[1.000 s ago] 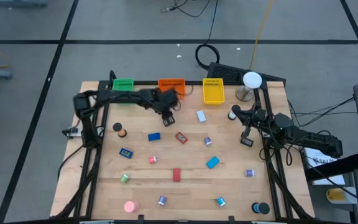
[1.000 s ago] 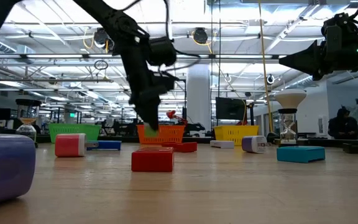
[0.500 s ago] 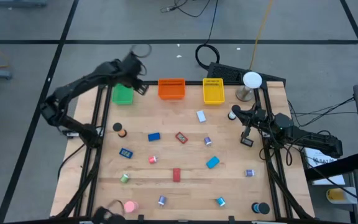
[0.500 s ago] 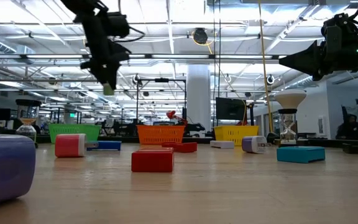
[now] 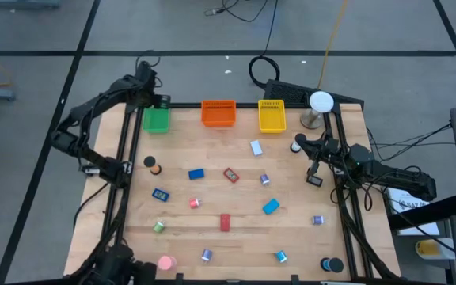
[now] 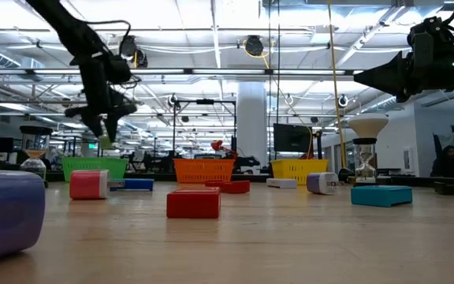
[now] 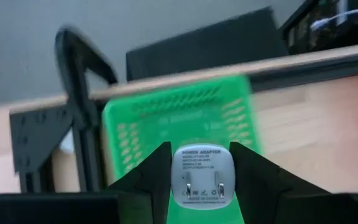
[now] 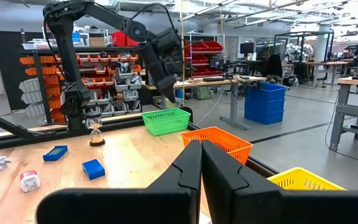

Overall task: Pick & Place Office items
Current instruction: Put the top green charger adaptor into the green bin

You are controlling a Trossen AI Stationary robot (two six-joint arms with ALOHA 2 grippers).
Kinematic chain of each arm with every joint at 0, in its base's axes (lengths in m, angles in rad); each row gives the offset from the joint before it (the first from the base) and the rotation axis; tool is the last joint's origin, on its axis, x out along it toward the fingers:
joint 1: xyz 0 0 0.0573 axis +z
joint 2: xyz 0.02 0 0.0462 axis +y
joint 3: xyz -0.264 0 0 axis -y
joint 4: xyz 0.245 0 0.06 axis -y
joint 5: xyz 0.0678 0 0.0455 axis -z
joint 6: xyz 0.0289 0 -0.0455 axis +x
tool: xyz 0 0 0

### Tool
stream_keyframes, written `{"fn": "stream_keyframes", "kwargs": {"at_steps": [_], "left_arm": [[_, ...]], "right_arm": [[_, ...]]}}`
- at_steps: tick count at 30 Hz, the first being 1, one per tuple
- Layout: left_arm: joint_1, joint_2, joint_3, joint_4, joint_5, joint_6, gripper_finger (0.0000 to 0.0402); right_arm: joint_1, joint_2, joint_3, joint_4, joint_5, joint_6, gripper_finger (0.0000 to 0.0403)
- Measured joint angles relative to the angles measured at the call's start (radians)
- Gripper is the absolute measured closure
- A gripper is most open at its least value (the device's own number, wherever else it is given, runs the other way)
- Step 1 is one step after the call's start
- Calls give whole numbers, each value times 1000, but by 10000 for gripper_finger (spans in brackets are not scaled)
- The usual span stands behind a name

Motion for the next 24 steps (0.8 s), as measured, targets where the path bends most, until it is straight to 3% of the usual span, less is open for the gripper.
{"fn": "stream_keyframes", "kwargs": {"at_steps": [15,24], "left_arm": [[-6,20,-142,193,8,-96,258],[-4,131,-115,248,10,-106,257]], "right_arm": [[0,0,0,0,0,0,399],[0,0,0,0,0,0,399]]}}
